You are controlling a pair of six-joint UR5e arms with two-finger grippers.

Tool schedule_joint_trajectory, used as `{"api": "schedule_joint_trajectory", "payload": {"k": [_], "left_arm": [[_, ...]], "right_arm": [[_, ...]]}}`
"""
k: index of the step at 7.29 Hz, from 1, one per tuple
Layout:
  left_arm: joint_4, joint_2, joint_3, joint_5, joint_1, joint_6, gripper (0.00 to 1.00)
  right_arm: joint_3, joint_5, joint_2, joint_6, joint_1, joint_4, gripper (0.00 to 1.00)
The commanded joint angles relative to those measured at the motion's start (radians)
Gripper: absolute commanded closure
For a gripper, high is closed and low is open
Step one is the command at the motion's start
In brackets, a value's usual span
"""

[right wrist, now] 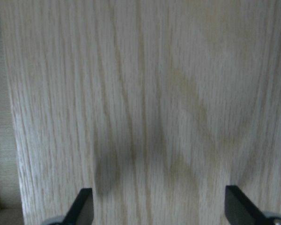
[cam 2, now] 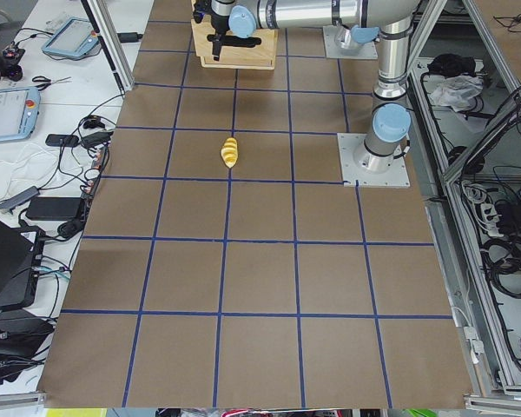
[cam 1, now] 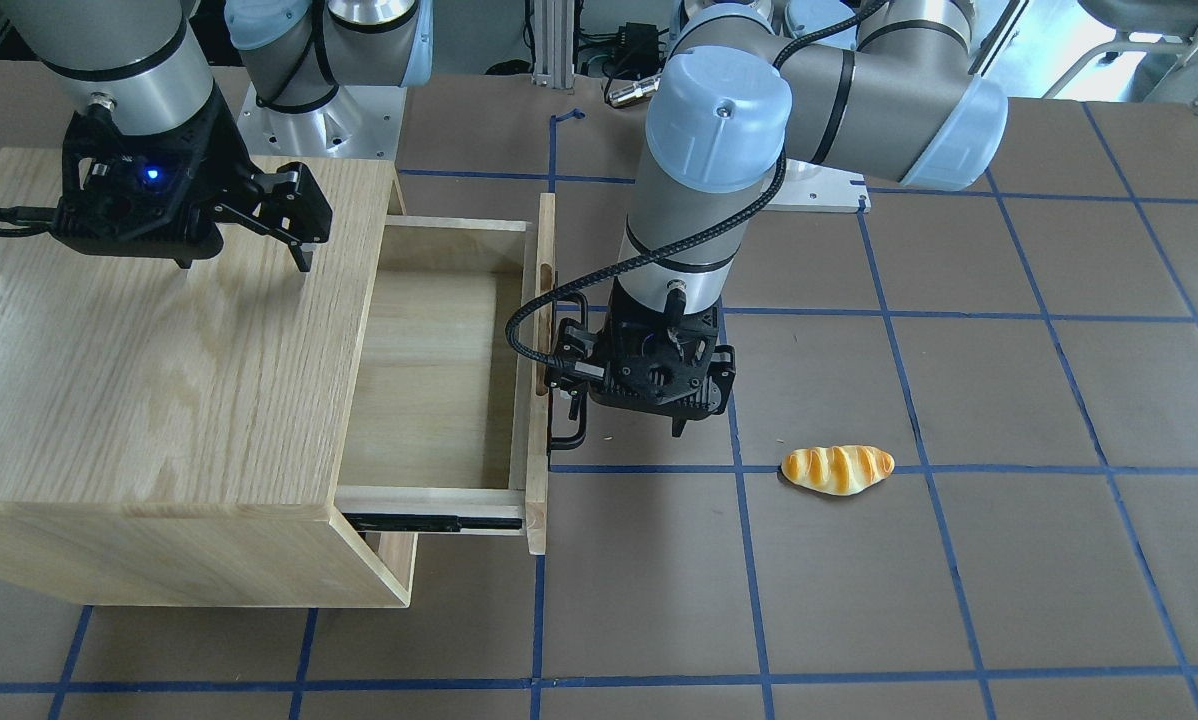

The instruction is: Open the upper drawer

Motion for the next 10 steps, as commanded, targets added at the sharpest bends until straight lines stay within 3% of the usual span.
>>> {"api": "schedule_joint_trajectory", "payload": {"k": [1, 5, 9, 10], "left_arm": [[-0.002, 0.000, 0.001, 0.007, 0.001, 0.004, 0.00], [-0.135, 0.079, 0.020, 0.010, 0.013, -0.013, 0.00], [-0.325, 0.191, 0.069, 0.013, 0.181, 0.000, 0.00], [-0.375, 0.217, 0.066, 0.052, 0.242, 0.004, 0.00]], "right_arm": [[-0.001, 0.000, 0.000, 0.000, 0.000, 0.000, 0.00], [0.001, 0.000, 0.000, 0.000, 0.000, 0.000, 0.00], [-0.001, 0.000, 0.000, 0.000, 0.000, 0.000, 0.00], [-0.001, 0.000, 0.000, -0.001, 0.000, 0.000, 0.00]]}}
